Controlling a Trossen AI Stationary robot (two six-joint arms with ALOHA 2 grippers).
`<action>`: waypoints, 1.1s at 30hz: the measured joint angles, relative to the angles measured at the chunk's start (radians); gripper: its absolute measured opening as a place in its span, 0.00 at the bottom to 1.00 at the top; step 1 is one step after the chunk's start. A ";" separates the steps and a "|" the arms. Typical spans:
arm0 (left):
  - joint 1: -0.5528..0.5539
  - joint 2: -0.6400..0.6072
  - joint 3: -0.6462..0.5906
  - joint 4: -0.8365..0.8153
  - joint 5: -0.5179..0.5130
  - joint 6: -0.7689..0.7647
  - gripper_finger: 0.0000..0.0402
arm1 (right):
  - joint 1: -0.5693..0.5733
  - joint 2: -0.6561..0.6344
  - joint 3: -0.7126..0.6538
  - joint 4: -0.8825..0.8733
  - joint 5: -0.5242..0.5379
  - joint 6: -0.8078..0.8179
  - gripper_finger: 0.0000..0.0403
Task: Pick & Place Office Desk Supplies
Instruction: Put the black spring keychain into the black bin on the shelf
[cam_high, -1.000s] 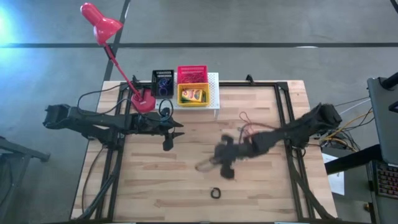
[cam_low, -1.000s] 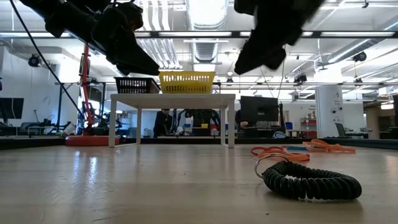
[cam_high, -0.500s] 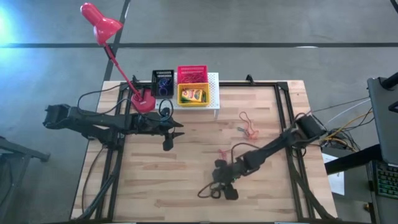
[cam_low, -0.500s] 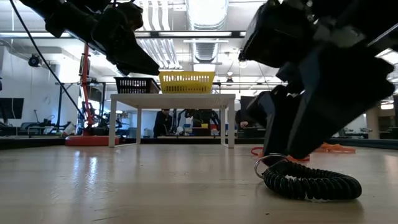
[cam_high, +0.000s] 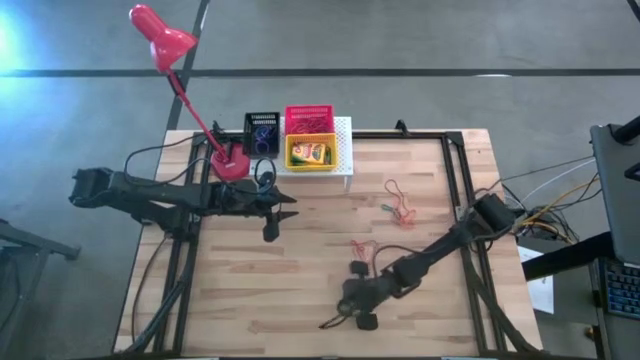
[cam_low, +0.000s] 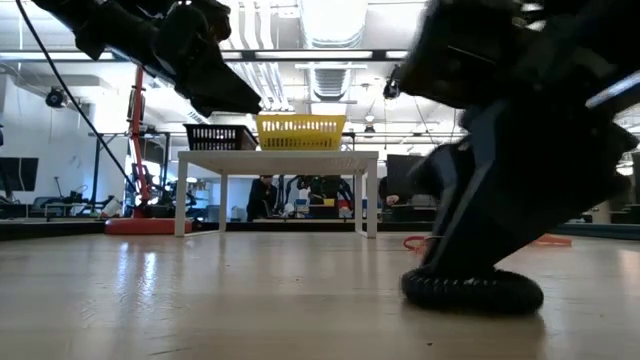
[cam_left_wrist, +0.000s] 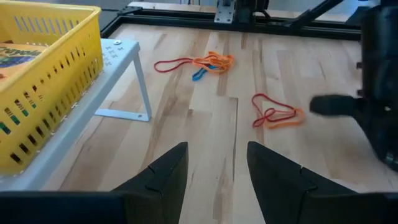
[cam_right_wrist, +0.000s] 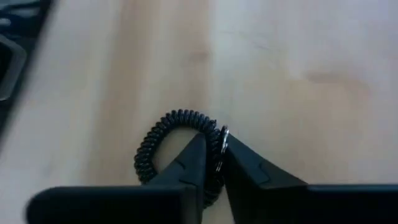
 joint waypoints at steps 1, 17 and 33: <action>0.000 0.000 0.001 0.000 0.000 0.002 0.42 | 0.010 -0.015 -0.020 -0.003 0.057 0.028 0.07; -0.023 0.050 0.000 0.170 -0.005 -0.056 0.42 | -0.072 -0.055 -0.215 0.611 0.945 0.044 0.06; -0.228 0.049 -0.371 0.726 -0.859 -0.134 0.42 | -0.267 -0.081 -0.072 0.624 0.670 -0.306 0.06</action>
